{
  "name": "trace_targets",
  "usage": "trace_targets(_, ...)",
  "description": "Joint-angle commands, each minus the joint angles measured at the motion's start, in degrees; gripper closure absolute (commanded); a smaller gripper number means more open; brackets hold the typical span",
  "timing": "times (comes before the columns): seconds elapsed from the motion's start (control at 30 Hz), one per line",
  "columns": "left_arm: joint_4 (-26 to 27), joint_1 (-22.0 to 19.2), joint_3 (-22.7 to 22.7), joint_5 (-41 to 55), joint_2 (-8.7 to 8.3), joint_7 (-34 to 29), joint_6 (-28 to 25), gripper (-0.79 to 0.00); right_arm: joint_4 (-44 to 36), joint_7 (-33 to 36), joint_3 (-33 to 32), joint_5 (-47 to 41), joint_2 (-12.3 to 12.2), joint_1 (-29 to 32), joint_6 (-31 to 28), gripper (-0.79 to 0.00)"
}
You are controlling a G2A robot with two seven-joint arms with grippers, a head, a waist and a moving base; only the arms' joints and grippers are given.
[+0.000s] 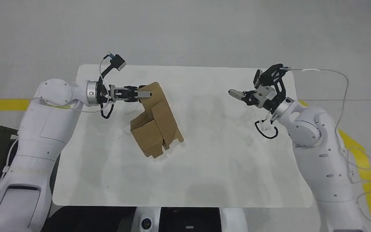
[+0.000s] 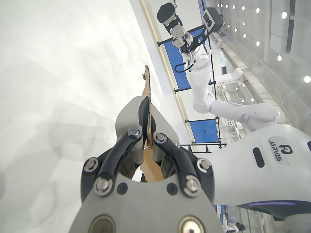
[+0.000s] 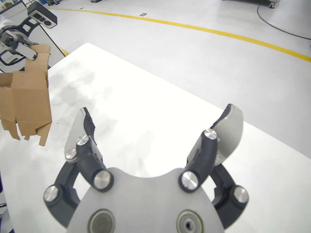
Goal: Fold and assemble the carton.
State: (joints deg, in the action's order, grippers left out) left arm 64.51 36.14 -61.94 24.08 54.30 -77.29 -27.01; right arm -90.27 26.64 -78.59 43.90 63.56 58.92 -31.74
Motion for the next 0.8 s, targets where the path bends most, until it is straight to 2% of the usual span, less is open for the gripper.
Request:
trace_targets(0.0,0.2,-0.2,1.0,0.2,-0.08,0.2,-0.2,0.0,0.3,1.9,0.5,-3.0,0.0,-0.2,-1.1,-0.785)
trace_targets(0.53,1.2,-4.3,9.4,1.9,-0.16,4.1,-4.1,0.0,15.2,18.5,15.6,-35.0,2.3,-10.6,-12.7,-0.785)
trace_targets(0.77,1.8,-5.1,12.7,5.2,-0.13,5.3,-5.3,0.0,20.5,22.0,20.8,-42.4,3.4,-14.2,-16.6,-0.785)
